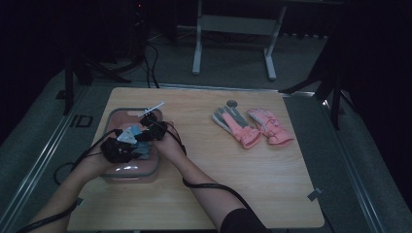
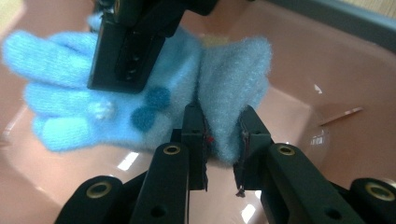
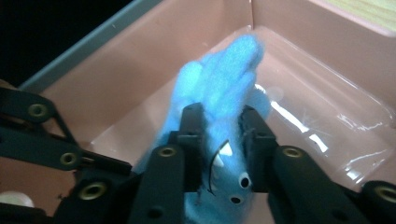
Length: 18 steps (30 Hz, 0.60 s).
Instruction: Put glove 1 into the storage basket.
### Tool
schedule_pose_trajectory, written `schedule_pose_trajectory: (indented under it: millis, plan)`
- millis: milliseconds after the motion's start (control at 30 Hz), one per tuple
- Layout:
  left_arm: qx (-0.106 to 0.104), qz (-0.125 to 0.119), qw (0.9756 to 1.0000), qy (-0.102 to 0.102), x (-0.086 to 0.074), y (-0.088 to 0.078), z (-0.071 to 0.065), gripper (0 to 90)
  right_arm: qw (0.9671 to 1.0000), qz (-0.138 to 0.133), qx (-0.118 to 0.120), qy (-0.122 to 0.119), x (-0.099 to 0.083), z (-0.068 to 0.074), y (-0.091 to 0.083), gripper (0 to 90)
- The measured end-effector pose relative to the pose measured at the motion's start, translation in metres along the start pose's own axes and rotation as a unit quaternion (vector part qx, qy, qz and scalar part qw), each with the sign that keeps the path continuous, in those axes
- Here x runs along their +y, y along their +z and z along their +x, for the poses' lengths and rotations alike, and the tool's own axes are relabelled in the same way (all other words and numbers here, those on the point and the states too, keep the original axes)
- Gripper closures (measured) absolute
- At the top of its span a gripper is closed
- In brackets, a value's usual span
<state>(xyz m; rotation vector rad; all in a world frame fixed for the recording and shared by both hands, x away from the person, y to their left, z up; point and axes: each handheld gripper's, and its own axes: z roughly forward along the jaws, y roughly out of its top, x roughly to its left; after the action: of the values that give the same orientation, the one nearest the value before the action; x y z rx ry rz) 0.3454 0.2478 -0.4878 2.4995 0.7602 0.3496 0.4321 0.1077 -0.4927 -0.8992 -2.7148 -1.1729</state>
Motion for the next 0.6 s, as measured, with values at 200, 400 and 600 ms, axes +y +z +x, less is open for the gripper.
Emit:
schedule_pose_trajectory:
  millis: [200,400,600]
  plan:
    - [-0.007,0.017,0.9998,-0.011,0.001,0.007,0.006,76.0,0.9999,-0.007,-0.006,0.008,0.002,-0.001,-0.004,48.3]
    - [0.002,0.011,0.9992,-0.039,0.002,0.003,0.006,53.1,0.9998,-0.019,0.003,0.011,0.001,-0.002,-0.012,38.9]
    - [0.017,-0.027,0.996,-0.084,-0.002,-0.01,0.007,33.3,0.9991,-0.033,0.023,0.012,0.0,0.0,-0.026,26.0]
